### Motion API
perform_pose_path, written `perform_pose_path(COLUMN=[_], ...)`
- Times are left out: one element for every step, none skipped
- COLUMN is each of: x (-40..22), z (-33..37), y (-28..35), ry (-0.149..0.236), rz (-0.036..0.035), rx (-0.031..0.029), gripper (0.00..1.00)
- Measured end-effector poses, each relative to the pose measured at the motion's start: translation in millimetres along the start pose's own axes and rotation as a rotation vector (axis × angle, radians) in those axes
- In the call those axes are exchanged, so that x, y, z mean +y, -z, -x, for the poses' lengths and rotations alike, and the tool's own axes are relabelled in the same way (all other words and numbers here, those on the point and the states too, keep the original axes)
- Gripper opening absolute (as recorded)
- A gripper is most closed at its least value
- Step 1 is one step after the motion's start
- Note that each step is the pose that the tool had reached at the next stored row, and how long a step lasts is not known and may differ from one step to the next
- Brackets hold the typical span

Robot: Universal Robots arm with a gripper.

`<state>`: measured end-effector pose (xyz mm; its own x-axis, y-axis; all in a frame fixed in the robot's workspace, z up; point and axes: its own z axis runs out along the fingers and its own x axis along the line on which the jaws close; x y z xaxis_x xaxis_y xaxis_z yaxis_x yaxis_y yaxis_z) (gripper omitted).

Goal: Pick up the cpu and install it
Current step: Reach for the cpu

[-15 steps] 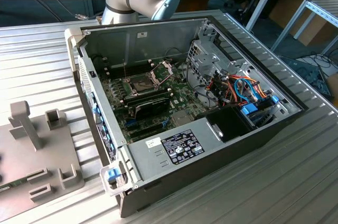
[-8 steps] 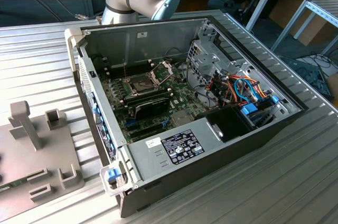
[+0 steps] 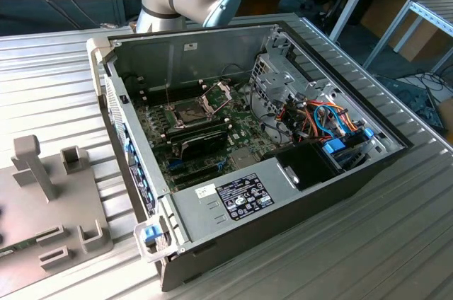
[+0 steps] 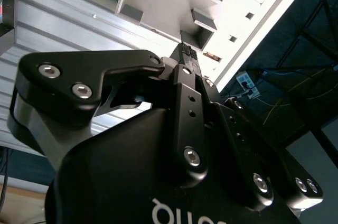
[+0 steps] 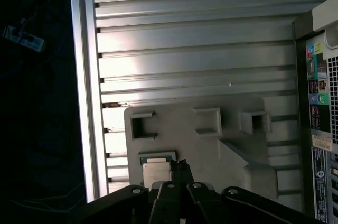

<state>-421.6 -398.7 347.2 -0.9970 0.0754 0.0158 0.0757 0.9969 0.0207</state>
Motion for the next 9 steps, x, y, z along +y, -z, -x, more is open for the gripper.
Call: perform_pose_path(x=[-0.2,-0.4,-0.5,-0.7,-0.8,-1.0,-1.3,-1.5,-1.9], z=[-1.5,-2.6,-3.9,-4.8,-5.7,-6.5,-7.3,-7.7,-8.2], y=[-2.3,-4.2,-6.3,-8.1,-9.8,-11.7,-14.0,-15.8,-17.8], ry=[0.0,0.0,0.0,0.0,0.0,0.0,0.0,0.0,0.0], rz=[-0.0002,-0.0002,-0.0003,-0.0004,-0.0006,-0.0007,-0.0009,-0.001,-0.0012], rx=[0.0013,0.0025,0.0041,0.0054,0.007,0.0086,0.0108,0.0125,0.0149], gripper=[0.11,0.11,0.11,0.11,0.11,0.11,0.11,0.11,0.11])
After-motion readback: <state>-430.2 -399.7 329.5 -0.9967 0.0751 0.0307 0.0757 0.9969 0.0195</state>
